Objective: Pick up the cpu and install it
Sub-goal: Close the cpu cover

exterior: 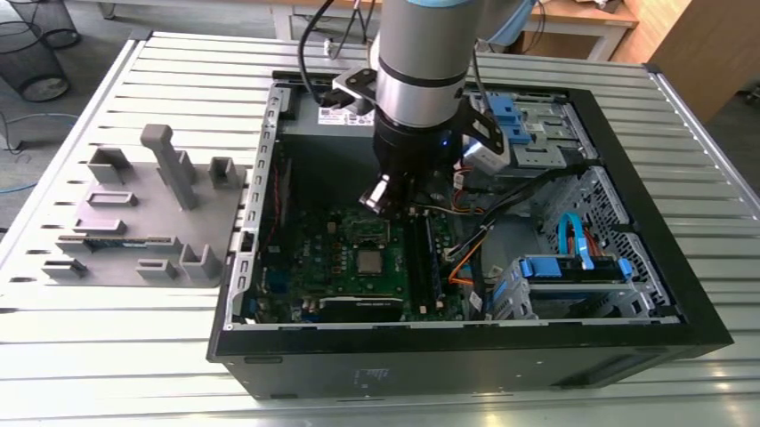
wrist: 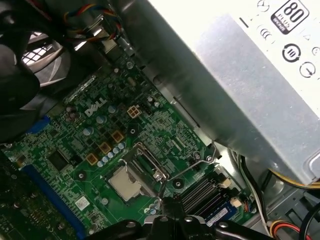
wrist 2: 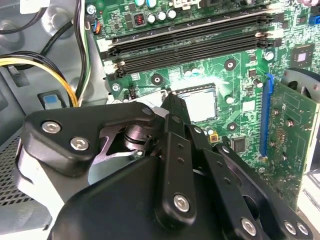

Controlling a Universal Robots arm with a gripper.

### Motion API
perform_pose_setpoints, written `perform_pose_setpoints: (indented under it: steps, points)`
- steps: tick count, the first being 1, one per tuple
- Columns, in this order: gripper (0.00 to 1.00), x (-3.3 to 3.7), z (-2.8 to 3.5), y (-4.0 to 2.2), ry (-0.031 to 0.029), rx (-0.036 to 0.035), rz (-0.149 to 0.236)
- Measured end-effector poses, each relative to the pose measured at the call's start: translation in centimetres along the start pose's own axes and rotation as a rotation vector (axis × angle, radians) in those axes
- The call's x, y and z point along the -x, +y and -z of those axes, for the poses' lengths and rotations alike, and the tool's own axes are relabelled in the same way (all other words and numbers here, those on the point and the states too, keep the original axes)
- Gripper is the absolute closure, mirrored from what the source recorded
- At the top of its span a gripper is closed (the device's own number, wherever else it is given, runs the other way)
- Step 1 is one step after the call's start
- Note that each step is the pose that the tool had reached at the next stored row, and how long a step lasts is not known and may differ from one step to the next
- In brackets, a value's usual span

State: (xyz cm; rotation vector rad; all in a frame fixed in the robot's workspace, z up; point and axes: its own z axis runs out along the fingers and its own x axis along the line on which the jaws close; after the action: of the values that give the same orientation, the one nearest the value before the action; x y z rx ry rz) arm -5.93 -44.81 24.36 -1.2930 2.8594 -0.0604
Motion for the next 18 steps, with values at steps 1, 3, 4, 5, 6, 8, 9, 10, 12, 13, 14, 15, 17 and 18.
perform_pose_setpoints:
  steps: [1,3,4,5,6,8,9,10,12,13,14,15,17,18]
  points:
    - [0.89,-0.09,-0.01,-0.08,0.0000,0.0000,0.001]
    - [0.89,-0.28,-0.02,-0.27,-0.0001,0.0000,0.002]
    - [0.89,-0.38,-0.02,-0.36,0.0000,-0.0001,0.003]
    - [0.89,-0.47,-0.03,-0.46,-0.0001,-0.0001,0.003]
    - [0.89,-0.56,-0.03,-0.55,-0.0001,-0.0001,0.004]
    - [0.89,-0.70,-0.04,-0.70,-0.0001,-0.0001,0.005]
    - [0.89,-0.73,-0.05,-0.74,-0.0001,-0.0001,0.005]
    - [0.89,-0.74,-0.05,-0.76,-0.0002,-0.0001,0.005]
    - [0.89,-0.73,-0.06,-0.79,0.0002,-0.0003,0.006]
    - [0.89,-0.73,-0.06,-0.80,0.0003,-0.0004,0.006]
    - [0.89,-0.73,-0.08,-0.80,0.0004,-0.0006,0.006]
    - [0.89,-0.70,-0.08,-0.79,0.0006,-0.0007,0.006]
    - [0.89,-0.55,-0.10,-0.71,0.0006,-0.0008,0.006]
    - [0.89,-0.48,-0.10,-0.65,0.0007,-0.0008,0.006]
